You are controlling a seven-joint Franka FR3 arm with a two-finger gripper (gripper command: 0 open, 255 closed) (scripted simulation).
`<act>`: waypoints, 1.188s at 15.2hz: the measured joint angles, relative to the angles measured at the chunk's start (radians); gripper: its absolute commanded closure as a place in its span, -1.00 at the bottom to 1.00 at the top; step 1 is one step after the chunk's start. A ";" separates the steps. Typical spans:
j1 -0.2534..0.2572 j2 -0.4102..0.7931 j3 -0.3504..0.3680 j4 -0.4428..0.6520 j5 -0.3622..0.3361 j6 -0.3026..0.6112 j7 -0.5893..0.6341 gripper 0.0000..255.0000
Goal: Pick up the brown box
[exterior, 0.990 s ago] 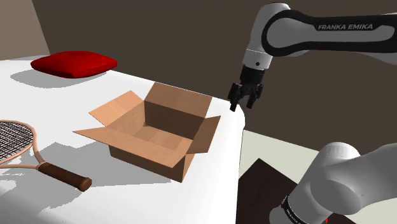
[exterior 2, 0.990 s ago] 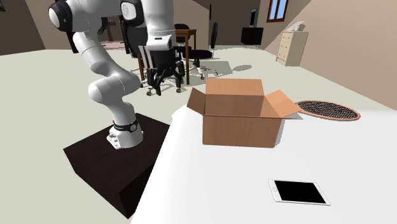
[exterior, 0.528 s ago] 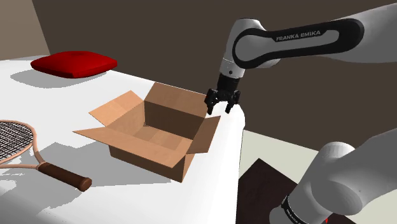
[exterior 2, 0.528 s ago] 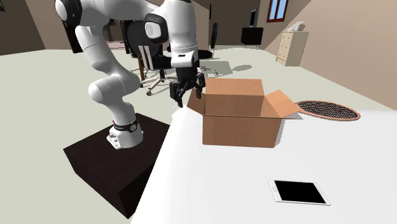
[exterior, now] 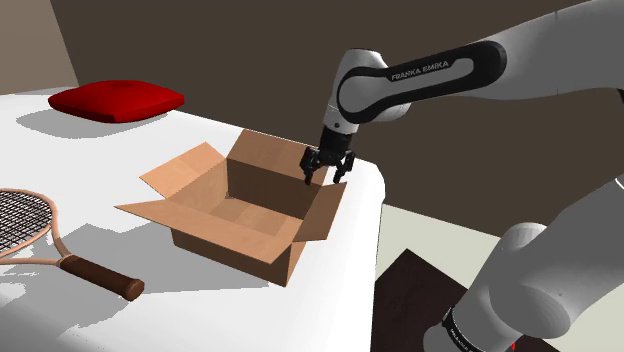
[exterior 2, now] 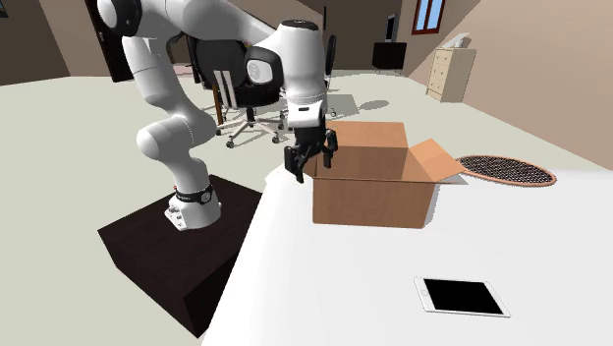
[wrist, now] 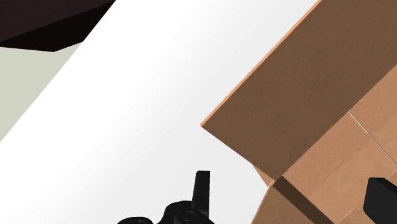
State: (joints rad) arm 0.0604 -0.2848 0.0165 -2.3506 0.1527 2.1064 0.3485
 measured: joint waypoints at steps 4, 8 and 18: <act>0.003 0.028 0.002 -0.039 0.007 0.066 -0.007 -1.00; 0.003 0.036 0.002 -0.047 0.008 0.083 -0.010 1.00; 0.003 0.025 0.002 -0.043 0.007 0.069 -0.008 1.00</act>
State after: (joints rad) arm 0.0630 -0.2595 0.0181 -2.3938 0.1596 2.1753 0.3407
